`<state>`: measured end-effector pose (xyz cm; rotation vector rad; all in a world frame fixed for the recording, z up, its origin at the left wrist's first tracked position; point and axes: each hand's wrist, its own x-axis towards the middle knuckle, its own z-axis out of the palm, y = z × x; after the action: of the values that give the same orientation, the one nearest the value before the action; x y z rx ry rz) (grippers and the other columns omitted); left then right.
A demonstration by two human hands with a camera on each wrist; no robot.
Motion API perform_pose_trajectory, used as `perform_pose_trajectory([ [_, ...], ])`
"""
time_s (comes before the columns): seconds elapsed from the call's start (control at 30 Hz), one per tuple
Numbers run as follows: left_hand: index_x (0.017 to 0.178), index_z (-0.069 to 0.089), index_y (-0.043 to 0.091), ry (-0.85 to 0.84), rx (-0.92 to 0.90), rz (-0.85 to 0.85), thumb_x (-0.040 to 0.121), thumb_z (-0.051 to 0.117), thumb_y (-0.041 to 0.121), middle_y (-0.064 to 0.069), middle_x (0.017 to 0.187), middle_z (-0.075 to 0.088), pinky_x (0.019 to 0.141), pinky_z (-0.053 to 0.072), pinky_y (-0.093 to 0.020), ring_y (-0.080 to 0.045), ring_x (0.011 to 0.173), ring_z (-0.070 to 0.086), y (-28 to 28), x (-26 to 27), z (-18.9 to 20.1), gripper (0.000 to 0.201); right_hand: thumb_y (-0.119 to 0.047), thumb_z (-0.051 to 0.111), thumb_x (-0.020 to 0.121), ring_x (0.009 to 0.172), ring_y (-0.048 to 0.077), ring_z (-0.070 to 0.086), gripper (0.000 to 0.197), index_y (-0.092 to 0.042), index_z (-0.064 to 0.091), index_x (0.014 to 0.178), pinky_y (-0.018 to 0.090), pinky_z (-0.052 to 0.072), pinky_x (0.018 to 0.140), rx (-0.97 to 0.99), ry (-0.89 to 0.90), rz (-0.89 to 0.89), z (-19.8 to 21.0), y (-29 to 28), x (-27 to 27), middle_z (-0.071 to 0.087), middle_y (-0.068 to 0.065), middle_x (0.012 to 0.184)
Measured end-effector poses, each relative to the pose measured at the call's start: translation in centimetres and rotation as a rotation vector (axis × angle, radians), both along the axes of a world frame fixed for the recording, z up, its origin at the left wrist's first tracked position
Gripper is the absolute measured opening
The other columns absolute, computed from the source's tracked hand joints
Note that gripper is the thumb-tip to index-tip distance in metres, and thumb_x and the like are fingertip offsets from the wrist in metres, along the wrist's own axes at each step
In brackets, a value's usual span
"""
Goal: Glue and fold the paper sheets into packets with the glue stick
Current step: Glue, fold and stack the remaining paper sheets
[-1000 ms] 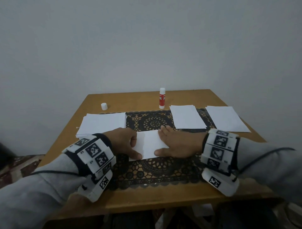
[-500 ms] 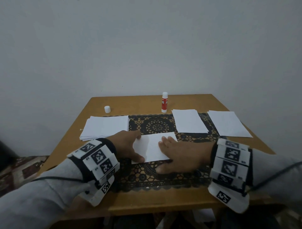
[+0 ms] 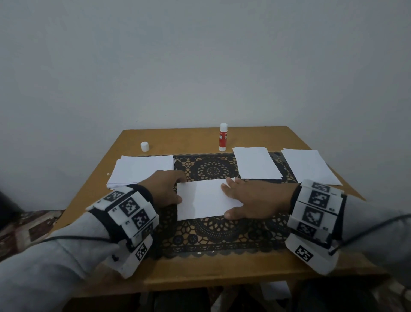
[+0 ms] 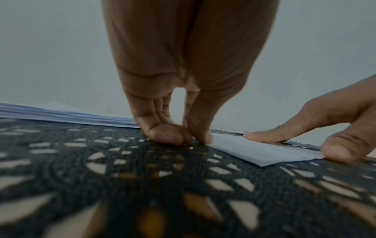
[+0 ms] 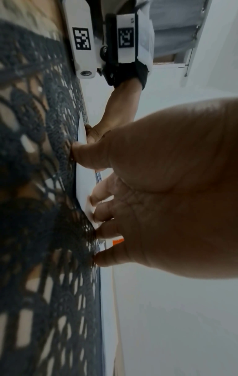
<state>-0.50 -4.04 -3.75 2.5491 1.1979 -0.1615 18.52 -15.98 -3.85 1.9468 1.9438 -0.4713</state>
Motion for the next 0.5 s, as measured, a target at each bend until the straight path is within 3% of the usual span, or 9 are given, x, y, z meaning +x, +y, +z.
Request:
perform_pose_trajectory([
  [0.23,0.138,0.045,0.016,0.123,0.032,-0.063,0.088,0.065,0.036,-0.005,0.135,0.047,0.093,0.038,-0.025,-0.018,0.116,0.047,-0.7,0.0,0.3,0.057,-0.058,0.038,0.097,0.151,0.023,-0.001,0.084,-0.015,-0.004,0.156,0.036,0.008,0.121,0.013,-0.018,0.014,-0.2,0.1,0.0,-0.008,0.006,0.163],
  [0.37,0.128,0.052,0.011,0.274,0.125,-0.124,0.094,0.052,0.042,-0.010,0.129,0.041,0.089,0.041,-0.027,-0.017,0.100,0.045,-2.2,0.3,0.3,0.046,-0.058,0.039,0.097,0.151,0.023,-0.002,0.084,-0.015,-0.004,0.156,0.037,0.008,0.121,0.017,-0.017,0.012,-0.3,0.1,0.0,-0.008,0.006,0.163],
  [0.43,0.133,0.050,0.012,0.328,0.175,-0.151,0.095,0.048,0.045,-0.011,0.136,0.035,0.099,0.042,-0.035,-0.022,0.115,0.042,-2.7,-0.2,0.3,0.050,-0.058,0.039,0.097,0.151,0.024,-0.002,0.085,-0.015,-0.003,0.156,0.037,0.009,0.122,0.018,-0.015,0.011,-0.3,0.1,0.0,-0.008,0.007,0.163],
  [0.5,0.144,0.036,0.013,0.379,0.192,-0.207,0.096,0.043,0.048,-0.012,0.151,0.023,0.111,0.033,-0.042,-0.028,0.135,0.027,-3.5,-0.9,0.2,0.060,-0.057,0.040,0.097,0.151,0.024,-0.002,0.085,-0.014,-0.003,0.156,0.038,0.010,0.122,0.020,-0.014,0.009,-0.3,0.1,-0.1,-0.008,0.008,0.163],
])
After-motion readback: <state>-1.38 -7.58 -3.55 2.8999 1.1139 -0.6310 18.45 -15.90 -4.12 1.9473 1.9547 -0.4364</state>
